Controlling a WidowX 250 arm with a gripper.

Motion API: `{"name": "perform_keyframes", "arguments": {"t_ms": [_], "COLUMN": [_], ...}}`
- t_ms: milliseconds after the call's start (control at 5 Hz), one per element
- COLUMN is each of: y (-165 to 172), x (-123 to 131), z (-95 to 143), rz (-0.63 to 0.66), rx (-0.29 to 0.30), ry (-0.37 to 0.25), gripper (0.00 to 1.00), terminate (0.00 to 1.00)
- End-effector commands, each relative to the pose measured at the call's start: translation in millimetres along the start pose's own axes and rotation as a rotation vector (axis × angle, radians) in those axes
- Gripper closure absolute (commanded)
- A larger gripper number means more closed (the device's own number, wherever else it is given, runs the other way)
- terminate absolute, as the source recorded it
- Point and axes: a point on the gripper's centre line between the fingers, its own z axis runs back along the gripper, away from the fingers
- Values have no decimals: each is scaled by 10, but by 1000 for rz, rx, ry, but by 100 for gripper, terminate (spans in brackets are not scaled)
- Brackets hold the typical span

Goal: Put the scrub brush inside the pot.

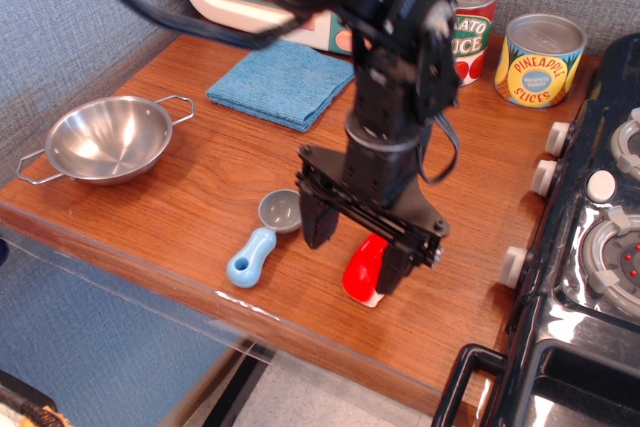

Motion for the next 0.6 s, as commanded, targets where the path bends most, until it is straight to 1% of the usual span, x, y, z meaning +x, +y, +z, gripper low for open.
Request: {"name": "perform_keyframes", "arguments": {"t_ms": [0,200,400], "y": [-64,-43,23], "x": [97,83,48], "z": [-46,-94,-94], "rz": [66,74,95], "rx": [-8,-26,-61], "ry": [-120,-157,-209], "gripper": [0,100,100], "terminate": [0,0,0]}}
